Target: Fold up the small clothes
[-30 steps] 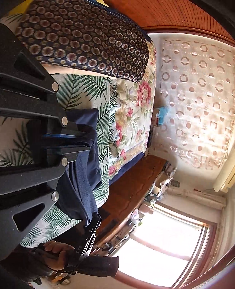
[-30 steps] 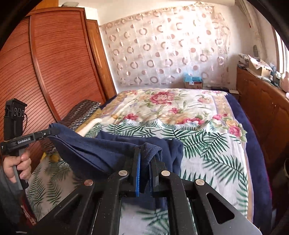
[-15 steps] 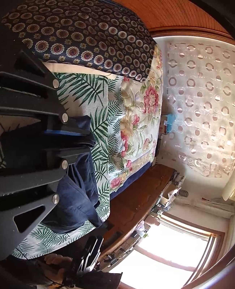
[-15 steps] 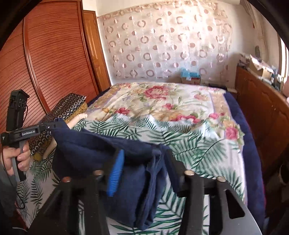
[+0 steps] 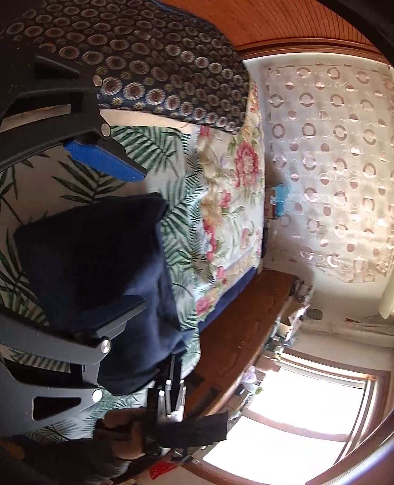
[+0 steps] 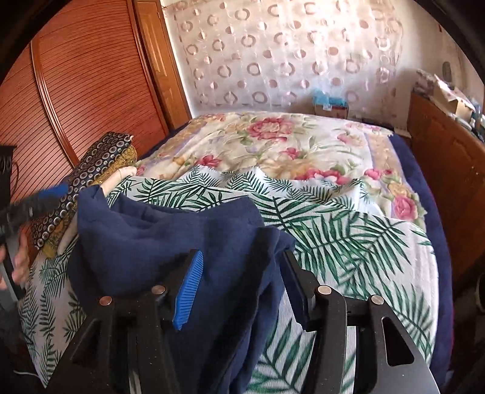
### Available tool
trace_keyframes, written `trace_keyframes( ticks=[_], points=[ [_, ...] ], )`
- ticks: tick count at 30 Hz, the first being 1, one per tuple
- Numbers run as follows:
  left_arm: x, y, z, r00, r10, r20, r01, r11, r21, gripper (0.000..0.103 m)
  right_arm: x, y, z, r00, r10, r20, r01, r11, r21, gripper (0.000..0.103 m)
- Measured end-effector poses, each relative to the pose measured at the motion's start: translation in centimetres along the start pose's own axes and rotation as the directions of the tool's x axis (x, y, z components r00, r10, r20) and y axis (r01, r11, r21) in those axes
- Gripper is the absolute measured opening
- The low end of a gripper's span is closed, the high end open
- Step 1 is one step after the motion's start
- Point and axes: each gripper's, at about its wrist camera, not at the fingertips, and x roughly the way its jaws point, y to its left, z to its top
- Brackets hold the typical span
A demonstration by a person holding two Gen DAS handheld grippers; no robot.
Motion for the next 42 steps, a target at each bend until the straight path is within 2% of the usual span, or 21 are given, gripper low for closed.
trace_keyframes(
  ticks=[1,2,3,4,5,8,9,11,12,17,21,22,24,26,28,37,42],
  points=[
    [0.4,0.1,-0.3,1.0,-0.001,-0.016,0.001,1.0,-0.003,0.078,0.5,0.0,0.2,1.0,0.018,-0.012,-0.018,1.0,0.004,0.054],
    [0.6,0.2,-0.5,1.0,-0.003,-0.027,0.002,1.0,-0.008,0.078,0.9,-0.1,0.3,0.999,0.037,-0.023,-0.036,0.999,0.008,0.04],
    [1.0,0.2,-0.6,0.999,0.0,-0.038,0.0,1.0,-0.011,0.078,1.2,-0.2,0.4,0.998,0.054,-0.029,-0.054,0.998,0.012,0.031],
    [1.4,0.3,-0.7,0.999,0.004,-0.048,-0.004,1.0,-0.011,0.078,1.3,-0.3,0.6,0.997,0.072,-0.032,-0.072,0.997,0.013,0.017],
    [1.8,0.4,-0.8,0.998,0.011,-0.059,-0.011,1.0,-0.01,0.078,1.3,-0.4,0.6,0.996,0.09,-0.029,-0.09,0.996,0.006,0.012],
    [2.6,0.4,-0.5,0.998,0.015,-0.062,-0.016,1.0,-0.009,0.078,0.0,-0.5,0.9,0.997,0.067,0.045,-0.065,0.997,-0.04,0.008],
    [2.9,0.4,-0.4,0.998,0.023,-0.061,-0.023,1.0,-0.008,0.078,-0.6,-0.7,0.8,0.996,0.041,0.082,-0.038,0.999,-0.035,0.008],
    [3.5,0.4,-0.1,0.997,0.048,-0.058,-0.049,0.999,-0.002,0.078,-1.4,-1.2,0.6,0.987,-0.063,0.15,0.063,0.998,0.001,0.008],
    [3.8,0.4,0.0,0.996,0.064,-0.061,-0.064,0.998,-0.004,0.078,-1.4,-1.6,0.6,0.982,-0.105,0.154,0.103,0.994,0.021,0.008],
    [5.1,1.3,0.1,0.994,0.073,-0.085,-0.075,0.997,-0.027,0.078,-0.1,-2.3,0.0,0.99,-0.108,0.09,0.104,0.994,0.045,0.008],
    [5.9,1.5,0.2,0.992,0.086,-0.091,-0.089,0.996,-0.025,0.078,-0.3,-2.2,0.5,0.989,-0.112,0.097,0.109,0.993,0.037,0.008],
    [6.1,1.5,0.2,0.992,0.089,-0.092,-0.092,0.995,-0.027,0.078,-0.4,-2.2,0.6,0.989,-0.111,0.101,0.108,0.994,0.035,0.012],
    [6.5,1.6,0.0,0.992,0.083,-0.1,-0.087,0.996,-0.033,0.078,-0.9,-1.3,1.0,0.987,-0.122,0.107,0.12,0.992,0.025,0.027],
    [6.7,1.7,-0.1,0.991,0.081,-0.104,-0.086,0.996,-0.036,0.078,-0.6,-0.9,0.9,0.987,-0.12,0.105,0.119,0.993,0.009,0.054],
    [6.9,1.7,-0.2,0.991,0.078,-0.107,-0.083,0.996,-0.037,0.078,-0.5,-0.7,0.6,0.99,-0.099,0.104,0.099,0.995,0.002,0.064],
    [7.7,1.9,-0.5,0.99,0.06,-0.125,-0.067,0.997,-0.05,0.078,1.9,-1.3,0.9,0.994,-0.112,0.004,0.112,0.994,-0.003,0.075],
    [7.9,1.9,-0.5,0.989,0.055,-0.134,-0.063,0.997,-0.053,0.078,2.4,-2.0,1.7,0.996,-0.079,-0.031,0.08,0.996,0.036,0.076]
  ],
)
